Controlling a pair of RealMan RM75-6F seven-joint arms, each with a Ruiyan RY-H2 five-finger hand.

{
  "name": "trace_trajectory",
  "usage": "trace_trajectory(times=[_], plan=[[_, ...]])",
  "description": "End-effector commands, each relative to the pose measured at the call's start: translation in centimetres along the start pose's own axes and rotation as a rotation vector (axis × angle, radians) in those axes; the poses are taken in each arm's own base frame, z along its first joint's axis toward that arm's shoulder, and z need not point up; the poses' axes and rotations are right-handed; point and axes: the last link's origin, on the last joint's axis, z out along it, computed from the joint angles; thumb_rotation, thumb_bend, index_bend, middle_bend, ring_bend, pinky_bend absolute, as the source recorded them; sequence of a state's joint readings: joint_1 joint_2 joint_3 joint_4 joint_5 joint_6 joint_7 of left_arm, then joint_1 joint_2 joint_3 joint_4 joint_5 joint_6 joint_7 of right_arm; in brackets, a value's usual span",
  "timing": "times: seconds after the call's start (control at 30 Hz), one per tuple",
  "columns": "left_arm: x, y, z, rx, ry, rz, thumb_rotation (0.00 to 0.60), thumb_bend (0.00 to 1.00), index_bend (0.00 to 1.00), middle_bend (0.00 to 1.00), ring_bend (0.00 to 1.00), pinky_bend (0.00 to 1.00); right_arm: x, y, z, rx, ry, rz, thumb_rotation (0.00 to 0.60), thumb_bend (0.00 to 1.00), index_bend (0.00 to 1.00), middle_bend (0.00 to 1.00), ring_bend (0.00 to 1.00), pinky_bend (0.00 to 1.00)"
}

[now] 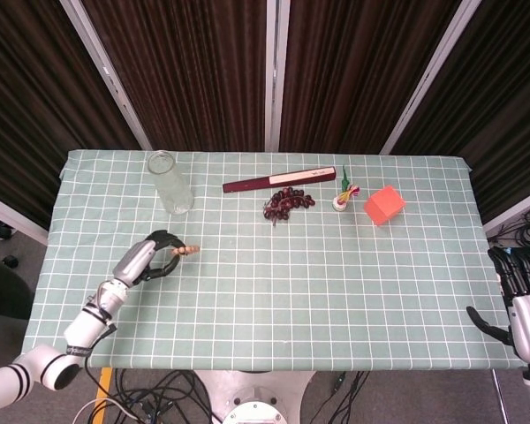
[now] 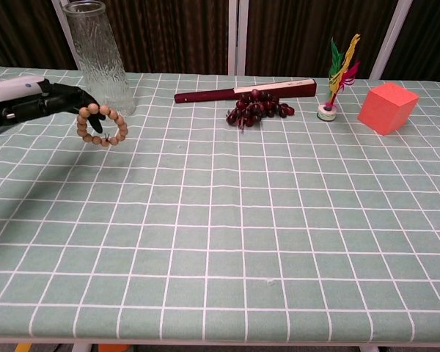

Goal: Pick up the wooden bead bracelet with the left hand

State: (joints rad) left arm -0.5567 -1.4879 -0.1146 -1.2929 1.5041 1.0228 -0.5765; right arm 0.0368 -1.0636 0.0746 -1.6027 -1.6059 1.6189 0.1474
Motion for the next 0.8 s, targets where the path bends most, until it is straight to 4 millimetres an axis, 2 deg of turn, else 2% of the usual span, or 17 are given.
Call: trace_trajectory(times=[0.03, 0.13, 0.3, 0.4, 0.5, 0.6, 0.7, 0.8], plan=[[2.9, 0.4, -1.3, -0.028, 0.230, 0.234, 0.377, 0.41, 0.32, 0.33, 0.15, 0.08, -0.1, 0.1, 0.0, -0.003, -0.009, 0.001, 0.600, 0.10, 0.00, 0.08, 0.00, 0.00], [5.4, -0.4, -3.0, 0.009, 0.274, 0.285, 0.472, 0.40, 0.32, 0.33, 0.15, 0.10, -0.1, 0.3, 0.0, -0.012, -0.025, -0.002, 0.600, 0.10, 0.00, 0.08, 0.00, 0.00], [9.6, -2.5, -7.0, 0.125, 0.434, 0.376, 0.506, 0.35, 0.32, 0.33, 0.15, 0.10, -0.3, 0.7, 0.0, -0.031, -0.054, -0.002, 0.600, 0.10, 0.00, 0.08, 0.00, 0.00], [10.8, -4.2, -10.1, 0.190, 0.471, 0.453, 0.593, 0.35, 0.32, 0.34, 0.15, 0.10, -0.7, 1.1, -0.1, -0.059, -0.119, -0.011, 0.600, 0.13, 0.00, 0.09, 0.00, 0.00], [10.7, -5.2, -13.5, 0.253, 0.476, 0.514, 0.600, 0.35, 0.32, 0.34, 0.15, 0.08, -1.1, 0.9, 0.2, -0.058, -0.129, -0.011, 0.600, 0.15, 0.00, 0.09, 0.00, 0.00], [9.7, -5.7, -16.7, 0.321, 0.478, 0.535, 0.600, 0.35, 0.32, 0.33, 0.15, 0.07, -1.5, 0.5, 0.4, -0.030, -0.108, 0.011, 0.600, 0.15, 0.00, 0.08, 0.00, 0.00], [8.5, -5.8, -19.3, 0.380, 0.476, 0.521, 0.600, 0.35, 0.31, 0.33, 0.15, 0.06, -1.9, 0.3, 0.4, -0.014, -0.105, 0.006, 0.600, 0.15, 0.00, 0.06, 0.00, 0.00], [7.3, -5.7, -20.9, 0.419, 0.455, 0.506, 0.595, 0.35, 0.31, 0.32, 0.15, 0.06, -2.5, 0.1, 0.4, -0.012, -0.126, -0.005, 0.600, 0.15, 0.00, 0.06, 0.00, 0.00]])
